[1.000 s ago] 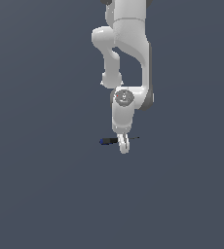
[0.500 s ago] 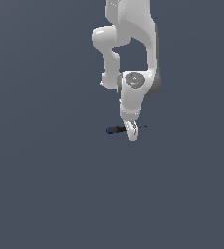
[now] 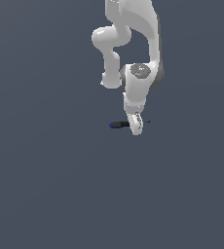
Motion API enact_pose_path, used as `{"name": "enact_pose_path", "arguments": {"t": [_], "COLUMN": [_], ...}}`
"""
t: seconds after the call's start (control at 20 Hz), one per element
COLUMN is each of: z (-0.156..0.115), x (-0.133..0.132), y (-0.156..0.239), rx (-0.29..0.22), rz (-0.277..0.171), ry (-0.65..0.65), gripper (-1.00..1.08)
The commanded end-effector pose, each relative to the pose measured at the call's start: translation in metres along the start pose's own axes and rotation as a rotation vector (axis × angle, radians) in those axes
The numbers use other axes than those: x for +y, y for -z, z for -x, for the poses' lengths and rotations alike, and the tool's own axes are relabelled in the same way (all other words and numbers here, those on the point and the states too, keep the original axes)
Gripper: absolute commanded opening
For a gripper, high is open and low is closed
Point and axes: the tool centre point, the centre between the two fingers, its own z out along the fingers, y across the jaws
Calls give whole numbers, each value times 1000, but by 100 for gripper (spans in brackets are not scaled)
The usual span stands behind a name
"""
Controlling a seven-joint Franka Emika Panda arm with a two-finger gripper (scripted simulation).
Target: Pick up the object and move it to a goal position.
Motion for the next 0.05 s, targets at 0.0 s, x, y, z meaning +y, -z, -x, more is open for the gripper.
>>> {"name": "enact_pose_path", "arguments": {"t": [0.0], "z": [0], "x": [0], "y": [1], "rx": [0], "rz": [0], "ry": [-1], "gripper": [-100]}}
